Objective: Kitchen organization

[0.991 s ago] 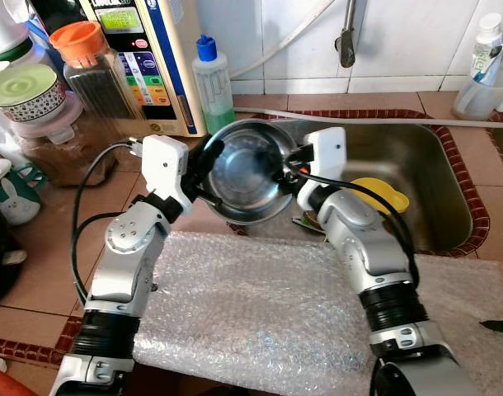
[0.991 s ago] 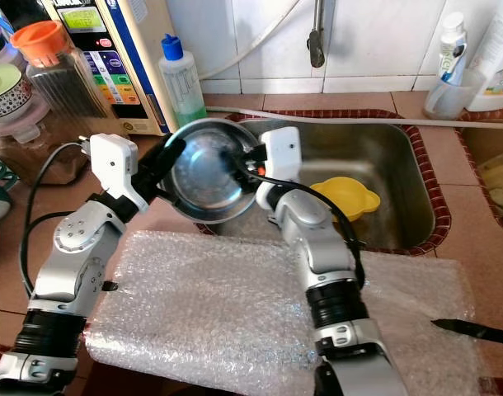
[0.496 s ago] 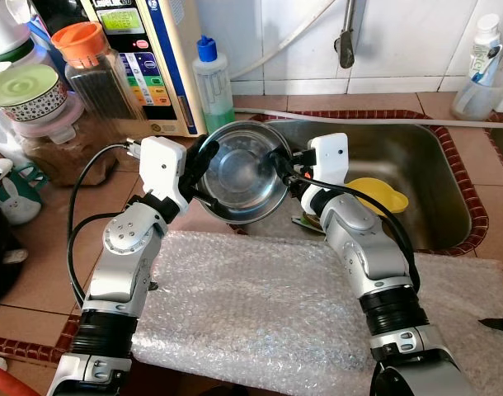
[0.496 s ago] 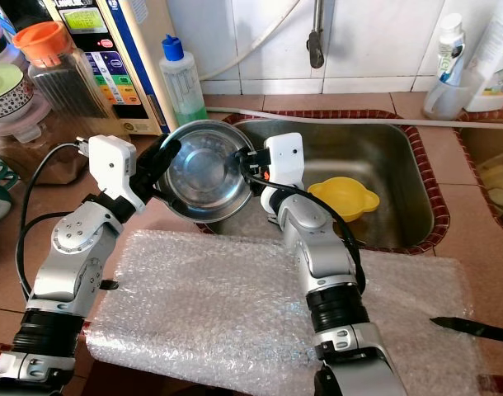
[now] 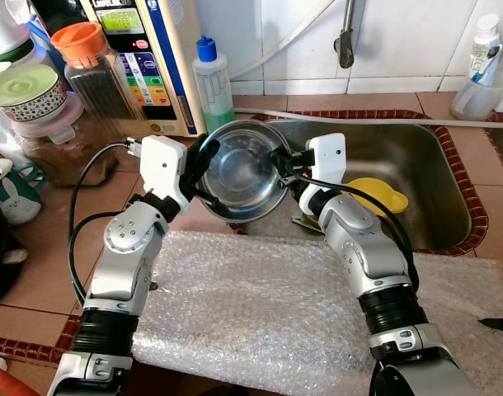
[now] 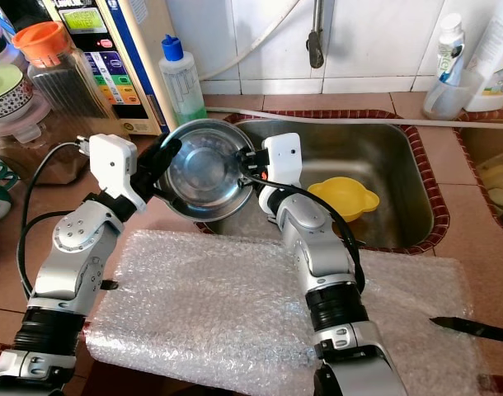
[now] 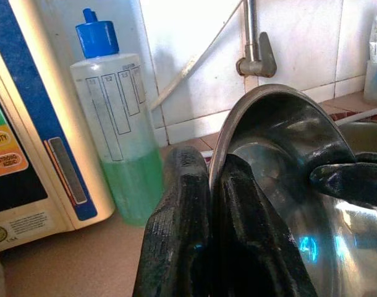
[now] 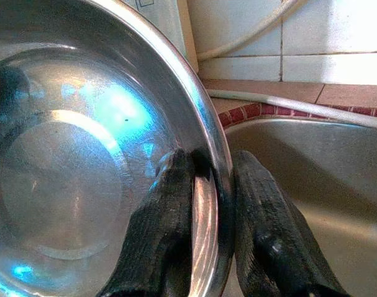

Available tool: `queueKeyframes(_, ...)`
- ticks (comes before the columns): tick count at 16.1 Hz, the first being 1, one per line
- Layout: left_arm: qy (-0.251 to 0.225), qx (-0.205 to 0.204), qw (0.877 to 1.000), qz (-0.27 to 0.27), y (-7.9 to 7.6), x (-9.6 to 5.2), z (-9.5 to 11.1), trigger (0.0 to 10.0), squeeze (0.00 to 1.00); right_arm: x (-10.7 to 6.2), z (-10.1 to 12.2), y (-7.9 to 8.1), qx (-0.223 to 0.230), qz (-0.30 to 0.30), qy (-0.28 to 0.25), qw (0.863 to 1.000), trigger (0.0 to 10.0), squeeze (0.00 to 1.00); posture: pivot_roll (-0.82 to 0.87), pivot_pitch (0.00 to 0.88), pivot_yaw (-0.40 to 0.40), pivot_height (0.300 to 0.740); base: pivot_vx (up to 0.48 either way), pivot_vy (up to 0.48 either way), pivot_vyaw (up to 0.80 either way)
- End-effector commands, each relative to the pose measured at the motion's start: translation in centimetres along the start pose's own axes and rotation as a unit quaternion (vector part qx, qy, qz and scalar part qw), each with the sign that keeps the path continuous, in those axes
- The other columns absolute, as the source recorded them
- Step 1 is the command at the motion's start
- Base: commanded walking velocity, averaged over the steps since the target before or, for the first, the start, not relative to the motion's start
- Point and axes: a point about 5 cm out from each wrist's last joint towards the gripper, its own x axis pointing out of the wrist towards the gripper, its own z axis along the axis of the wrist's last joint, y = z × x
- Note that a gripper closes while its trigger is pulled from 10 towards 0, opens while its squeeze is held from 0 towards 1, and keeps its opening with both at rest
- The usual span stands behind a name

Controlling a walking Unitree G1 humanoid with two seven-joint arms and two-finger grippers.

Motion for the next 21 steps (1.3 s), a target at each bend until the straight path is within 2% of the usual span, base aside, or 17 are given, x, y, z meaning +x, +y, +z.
queueKeyframes(1,-0.035,-0.006,0.999,-0.004,0.4,-0.2,1.3,0.0,0.00,-0.2,-0.4,-1.9,0.017,-0.050,0.014,0.999,0.0,0.00,-0.19,0.111,0.146,0.740,0.000,0.000,0.00)
queueKeyframes(5,-0.035,-0.025,0.998,-0.035,-0.5,-0.2,1.3,0.0,0.00,-0.3,-0.3,-2.2,0.027,-0.062,0.009,0.998,0.0,0.00,-0.19,0.113,0.137,0.740,0.000,0.000,0.00)
queueKeyframes(6,-0.036,-0.034,0.997,-0.064,-1.4,-0.2,1.4,4.4,0.70,-0.3,-0.3,-2.4,0.038,-0.068,0.008,0.997,0.0,0.00,-0.19,0.111,0.133,0.740,0.000,0.000,0.00)
queueKeyframes(7,-0.027,-0.036,0.994,-0.101,-2.4,-0.4,1.1,10.0,1.00,-0.2,-0.2,-2.7,0.038,-0.074,0.005,0.997,0.0,0.00,-0.19,0.108,0.132,0.740,0.000,0.000,0.00)
queueKeyframes(10,-0.005,-0.039,0.991,-0.125,-3.4,-0.7,0.3,10.0,1.00,-0.2,-0.2,-3.3,0.047,-0.095,0.003,0.994,0.0,0.00,-0.18,0.104,0.139,0.740,0.000,0.000,0.00)
queueKeyframes(14,0.019,-0.052,0.988,-0.147,-3.5,-1.0,-0.1,10.0,1.00,-0.4,0.0,-4.3,0.036,-0.141,-0.011,0.989,0.0,0.00,-0.19,0.104,0.156,0.740,0.000,0.000,0.00)
queueKeyframes(19,0.042,-0.056,0.986,-0.153,-3.3,-1.3,-0.8,10.0,1.00,-2.5,0.4,-8.7,0.014,-0.286,-0.029,0.958,0.0,0.00,-0.20,0.106,0.179,0.740,0.000,0.000,0.00)
queueKeyframes(21,0.049,-0.057,0.984,-0.158,-3.4,-1.3,-1.0,10.0,1.00,-3.1,0.0,-9.6,0.009,-0.313,-0.023,0.949,0.0,0.00,-0.20,0.107,0.179,0.740,0.000,0.000,0.00)
